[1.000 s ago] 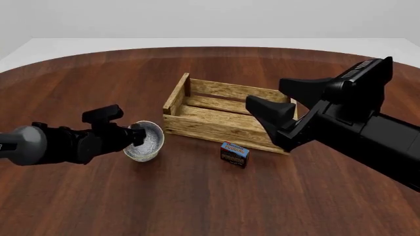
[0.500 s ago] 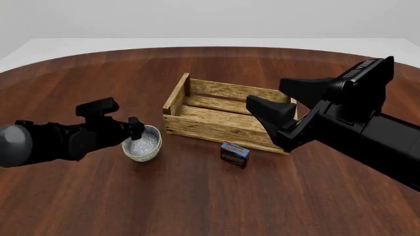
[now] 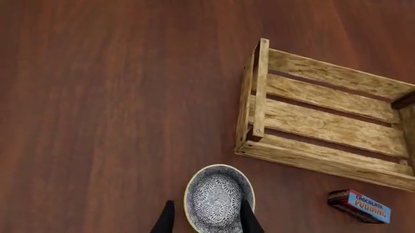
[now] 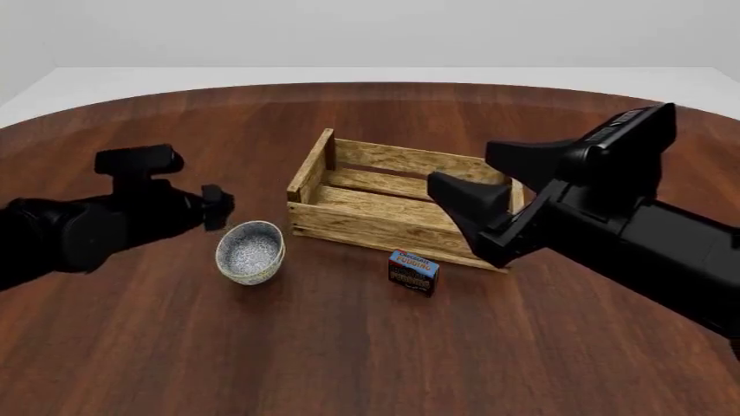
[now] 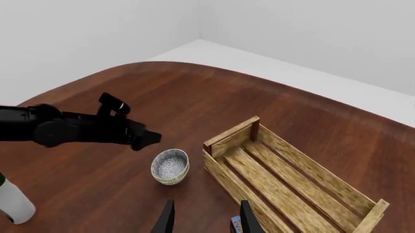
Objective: Stack the right bowl on the left bowl and place them in the tray.
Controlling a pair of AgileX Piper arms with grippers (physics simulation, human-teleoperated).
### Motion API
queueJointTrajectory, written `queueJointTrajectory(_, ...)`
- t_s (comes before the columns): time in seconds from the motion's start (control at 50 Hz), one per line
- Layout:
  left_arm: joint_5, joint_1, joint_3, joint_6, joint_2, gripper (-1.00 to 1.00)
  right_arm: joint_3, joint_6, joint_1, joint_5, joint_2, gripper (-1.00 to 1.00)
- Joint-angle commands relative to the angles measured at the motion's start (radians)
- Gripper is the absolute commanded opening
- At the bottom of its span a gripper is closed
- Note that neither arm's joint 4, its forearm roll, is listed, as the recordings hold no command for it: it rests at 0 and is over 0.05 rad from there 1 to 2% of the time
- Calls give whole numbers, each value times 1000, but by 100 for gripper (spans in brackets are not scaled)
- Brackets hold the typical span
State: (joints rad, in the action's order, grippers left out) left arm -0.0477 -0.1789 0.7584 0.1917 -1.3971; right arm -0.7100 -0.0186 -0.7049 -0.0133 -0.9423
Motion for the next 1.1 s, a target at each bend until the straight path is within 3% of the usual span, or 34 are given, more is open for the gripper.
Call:
queueJointTrajectory(0.02,-8,-13,-39,-80,50,100,-1,4,6,-6,-14,100)
queueJointTrajectory(0.1,-18,-20,-49,-123,70,100,-1,5,7,-8,-17,100)
queueJointTrajectory(1.1,-25,-41,-52,-126,53,100,-2,5,8,-5,-16,100)
